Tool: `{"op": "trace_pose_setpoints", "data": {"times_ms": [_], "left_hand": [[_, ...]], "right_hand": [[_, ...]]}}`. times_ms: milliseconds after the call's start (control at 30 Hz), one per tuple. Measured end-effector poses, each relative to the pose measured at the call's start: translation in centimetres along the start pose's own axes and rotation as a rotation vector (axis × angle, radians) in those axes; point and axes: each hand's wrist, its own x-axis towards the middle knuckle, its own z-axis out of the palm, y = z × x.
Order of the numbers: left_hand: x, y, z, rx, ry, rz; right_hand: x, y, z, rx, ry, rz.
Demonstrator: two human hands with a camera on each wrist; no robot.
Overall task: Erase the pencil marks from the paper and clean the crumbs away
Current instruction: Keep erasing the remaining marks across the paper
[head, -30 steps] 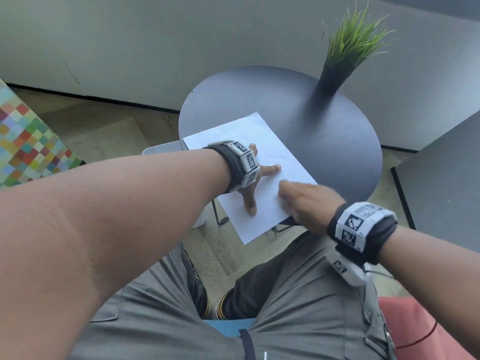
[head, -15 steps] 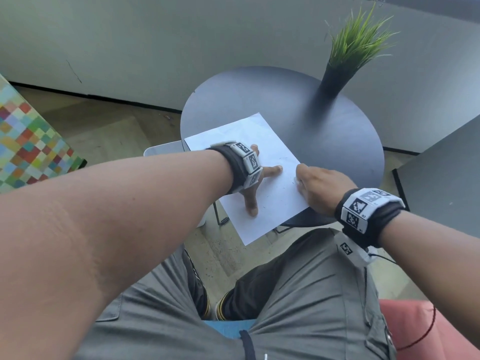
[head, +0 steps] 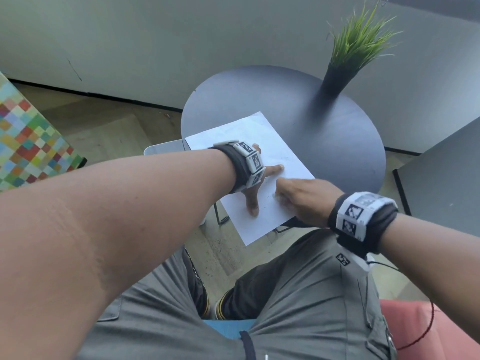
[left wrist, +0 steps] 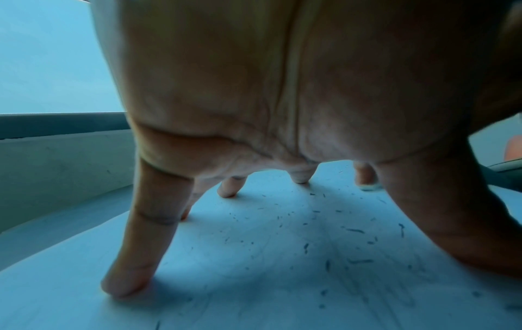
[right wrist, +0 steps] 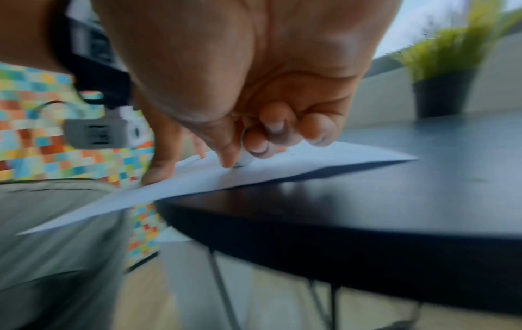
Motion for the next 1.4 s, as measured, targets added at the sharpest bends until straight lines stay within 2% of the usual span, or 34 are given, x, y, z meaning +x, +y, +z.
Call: {"op": "trace_pose_setpoints", "data": {"times_ms": [100,133,200,300,333,367,467,533,600,700,767,833,967,1100,1167,1300,1333,1400], "left_hand": [[-0.1,0.2,-0.1,0.005,0.003,-0.001],[-0.1,0.2,0.0,0.007,0.005,-0.005],[-0.1,0.1,0.1,0.004,0.004,-0.005],[-0.1,0.1,0.0,0.012,0.000,-0.006],[-0.1,0.1,-0.1,0.017,-0.002,-0.004],[-0.2,0.1,-0.1,0.018,-0.003,-0.002],[-0.3,0.2,-0.1,0.010,-0.001,0.006],[-0.3,0.1,0.0,0.009,-0.006,0.001],[-0.3,0.1,-0.1,0.012,-0.009,0.001],[-0.2,0.0,-0.2,0.029,0.001,-0.001],[-0.2,0.0,-0.1,0.026,-0.001,-0.004],[0.0,0.0,0.2,0.004,-0.005,-0.006],[0.8,0.0,0.6,-0.100,0.055,0.013],[1.5,-0.5,1.9,-0.149,0.129,0.029],[1.6,-0.8,2.6,-0.129,0.124,0.036],[1.4,-1.2,3.3,-0.124,0.103,0.055],[1.4,-1.2,3.4,-0.118,0.099,0.060],[1.4,-1.3,3.4,-0.116,0.103,0.068]], "right_hand": [[1.2,3.1,-1.2,0.010,0.035,0.232],[1.4,3.7,-1.4,0.015,0.053,0.267],[1.4,2.4,-1.2,0.006,0.064,0.209],[0.0,-1.7,0.2,0.020,-0.003,-0.061],[-0.4,-2.1,0.4,0.017,-0.014,-0.092],[-0.5,-1.6,0.3,0.007,-0.003,-0.073],[0.7,2.3,-0.8,-0.001,0.054,0.194],[1.3,4.0,-1.5,0.021,0.080,0.304],[1.4,3.0,-1.1,0.006,0.097,0.252],[0.1,-1.6,0.6,0.033,0.029,-0.035],[-0.7,-3.1,1.3,0.068,0.023,-0.122],[-0.5,-2.4,0.7,0.059,0.055,-0.046],[1.0,2.3,-0.8,0.047,0.094,0.246],[1.5,3.2,-1.5,0.055,0.083,0.319],[1.2,2.1,-1.2,0.053,0.090,0.285],[-0.2,-2.4,0.4,0.060,0.042,-0.080],[-0.5,-2.6,0.6,0.052,0.021,-0.132],[-0.1,-1.1,0.3,0.019,0.016,-0.068]]}}
